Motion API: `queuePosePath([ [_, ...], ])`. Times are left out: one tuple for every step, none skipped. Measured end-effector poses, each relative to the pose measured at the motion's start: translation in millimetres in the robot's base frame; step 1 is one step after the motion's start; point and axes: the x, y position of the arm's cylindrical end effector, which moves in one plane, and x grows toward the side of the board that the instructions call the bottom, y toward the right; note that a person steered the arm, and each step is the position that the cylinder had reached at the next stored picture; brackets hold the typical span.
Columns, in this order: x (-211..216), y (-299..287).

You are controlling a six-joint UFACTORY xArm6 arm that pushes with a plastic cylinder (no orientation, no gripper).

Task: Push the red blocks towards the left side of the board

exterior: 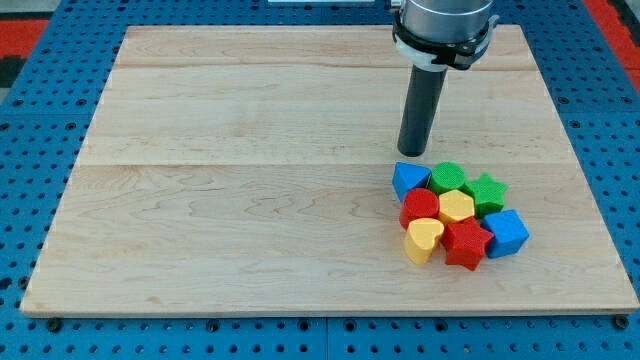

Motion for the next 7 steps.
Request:
queuePosePath([
  [0.0, 0.0],
  [0.0, -0.2],
  [0.0, -0.2],
  [0.0, -0.4],
  [-0.1, -0.4],
  [-6.5, 17.2],
  [-6.4, 51.5],
])
